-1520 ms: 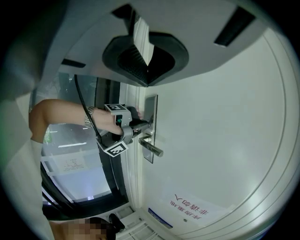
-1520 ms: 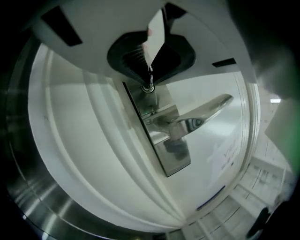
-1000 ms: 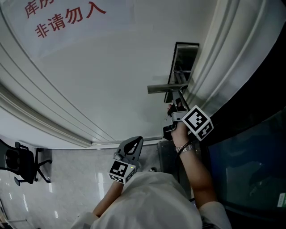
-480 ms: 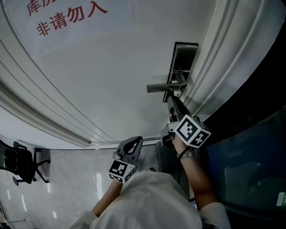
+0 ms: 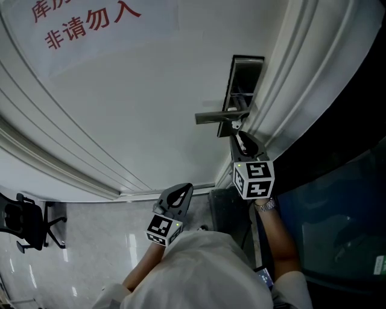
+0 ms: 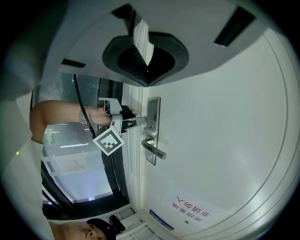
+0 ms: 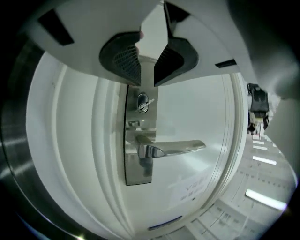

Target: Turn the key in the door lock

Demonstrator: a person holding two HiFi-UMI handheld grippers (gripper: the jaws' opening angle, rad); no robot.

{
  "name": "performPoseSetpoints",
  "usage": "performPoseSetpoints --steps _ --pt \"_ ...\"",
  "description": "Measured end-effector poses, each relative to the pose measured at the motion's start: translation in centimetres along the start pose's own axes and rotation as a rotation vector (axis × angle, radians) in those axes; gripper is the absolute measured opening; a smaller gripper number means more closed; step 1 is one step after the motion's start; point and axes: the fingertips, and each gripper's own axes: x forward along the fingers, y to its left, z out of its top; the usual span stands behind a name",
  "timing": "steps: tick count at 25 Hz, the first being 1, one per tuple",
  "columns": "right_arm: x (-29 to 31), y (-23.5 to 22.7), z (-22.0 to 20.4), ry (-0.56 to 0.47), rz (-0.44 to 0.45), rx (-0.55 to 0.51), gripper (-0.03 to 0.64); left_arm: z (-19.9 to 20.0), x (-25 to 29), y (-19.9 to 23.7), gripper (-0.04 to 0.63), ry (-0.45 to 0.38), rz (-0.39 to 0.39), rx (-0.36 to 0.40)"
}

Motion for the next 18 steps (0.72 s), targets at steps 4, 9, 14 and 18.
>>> performPoseSetpoints --steps 4,9,14,18 --pt "-0.4 -0.4 1.6 -0.024 -0.103 -0.310 0.065 0.1 0.0 0.1 0.006 0.001 -0.003 0.001" --pt "-0.5 -0.2 2.6 -0.010 -0.211 -0.712 0.085 0.1 0.0 0.4 0.006 0.003 -0.004 -0.001" --pt "-0.1 0.3 3.2 -0.006 -0.271 -0.979 0.127 0.0 -0.1 0.5 0.006 0.002 -0.001 -0.006" --pt "0.5 0.9 3.5 0.000 -0.282 -1.091 0.126 0.0 -0.2 0.6 0.006 0.003 0.001 -0.009"
